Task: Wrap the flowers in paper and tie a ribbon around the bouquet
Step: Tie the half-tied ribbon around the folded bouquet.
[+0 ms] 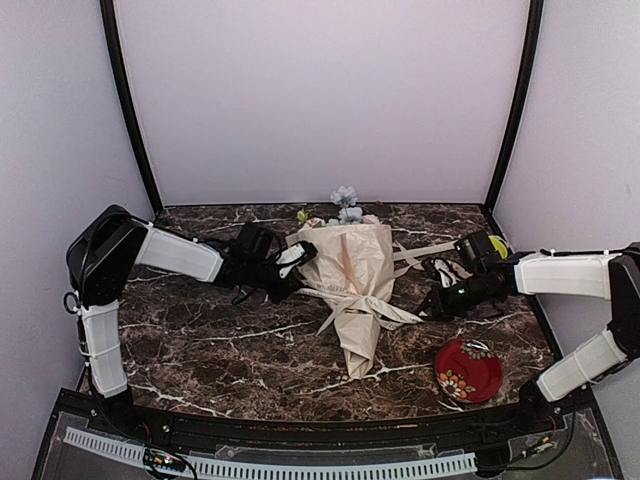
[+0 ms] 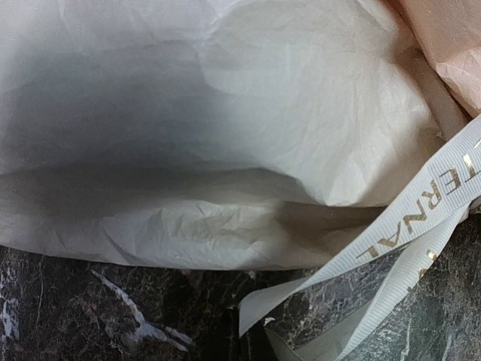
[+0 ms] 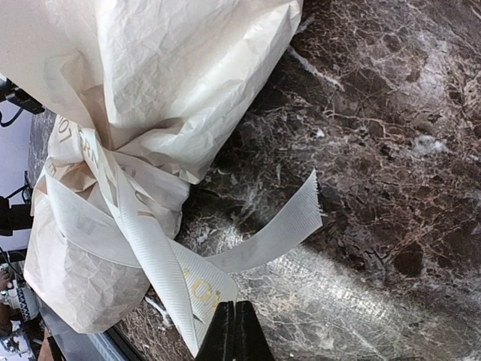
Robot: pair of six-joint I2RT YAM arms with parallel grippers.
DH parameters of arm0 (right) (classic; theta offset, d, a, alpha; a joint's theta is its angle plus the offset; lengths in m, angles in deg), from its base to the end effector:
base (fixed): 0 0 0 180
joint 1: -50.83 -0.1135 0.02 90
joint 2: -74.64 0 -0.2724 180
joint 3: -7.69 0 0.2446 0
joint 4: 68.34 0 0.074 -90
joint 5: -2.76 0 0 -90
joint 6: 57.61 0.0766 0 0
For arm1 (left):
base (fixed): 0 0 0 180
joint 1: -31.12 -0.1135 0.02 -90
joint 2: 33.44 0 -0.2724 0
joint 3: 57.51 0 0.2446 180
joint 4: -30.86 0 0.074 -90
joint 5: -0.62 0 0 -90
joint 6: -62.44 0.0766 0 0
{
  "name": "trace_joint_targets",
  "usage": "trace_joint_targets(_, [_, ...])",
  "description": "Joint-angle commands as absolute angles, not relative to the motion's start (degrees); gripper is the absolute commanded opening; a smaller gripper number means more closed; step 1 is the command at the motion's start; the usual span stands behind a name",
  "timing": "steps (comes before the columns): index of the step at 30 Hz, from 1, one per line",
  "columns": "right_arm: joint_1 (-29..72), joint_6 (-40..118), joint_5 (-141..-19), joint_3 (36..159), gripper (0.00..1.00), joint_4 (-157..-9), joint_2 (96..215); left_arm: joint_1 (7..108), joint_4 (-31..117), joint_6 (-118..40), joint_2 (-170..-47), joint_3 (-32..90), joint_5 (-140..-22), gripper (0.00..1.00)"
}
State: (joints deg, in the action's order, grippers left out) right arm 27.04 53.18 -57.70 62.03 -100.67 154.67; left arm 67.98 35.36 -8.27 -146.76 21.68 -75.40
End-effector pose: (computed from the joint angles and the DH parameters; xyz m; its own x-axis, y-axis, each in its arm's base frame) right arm 0.2298 0.1426 0.1565 -0.9350 -0.0747 -0.3467 -0.2760 0.7672 0.5790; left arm 0.3459 -0.2825 0.1338 -0.2293 0.5725 -0.7872 0.8569 0.5023 0.1157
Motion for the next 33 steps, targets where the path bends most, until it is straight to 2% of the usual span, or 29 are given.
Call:
trace_joint_targets(1, [27.8, 52.1, -59.4, 60.8, 0.00, -103.0, 153.7, 67.6, 37.1, -8.1, -147.2, 20.8, -76.2, 0.00])
trace_joint_targets(16, [29.7, 52.7, -57.3, 59.6, 0.00, -101.9, 153.1, 67.7, 40.6, -8.5, -149.1, 21.3, -75.4, 0.00])
trace_joint_targets(18, [29.7, 52.6, -57.1, 60.3, 0.00, -101.5, 153.6, 67.6, 40.5, -9.1, -149.0, 21.6, -76.0, 0.03])
trace_joint_targets(20, [29.7, 52.6, -57.5, 61.2, 0.00, -101.4, 154.0, 67.6, 40.3, -9.7, -148.6, 22.0, -76.5, 0.10])
trace_joint_targets(24, [29.7, 52.0, -59.9, 64.5, 0.00, -102.1, 155.0, 67.5, 40.7, -9.9, -146.6, 22.8, -77.7, 0.38])
trace_joint_targets(27, [29.8, 51.8, -60.6, 67.6, 0.00, -101.7, 156.7, 66.9, 41.8, -7.8, -144.4, 22.0, -79.8, 0.54])
trace_joint_targets(30, [29.8, 52.0, -60.9, 69.6, 0.00, -100.6, 158.2, 66.7, 40.7, -5.0, -140.8, 18.6, -82.3, 0.62])
trace_joint_targets(33, [29.8, 52.1, -60.8, 71.1, 0.00, -99.3, 159.4, 66.7, 35.9, -3.7, -135.4, 12.9, -80.0, 0.64])
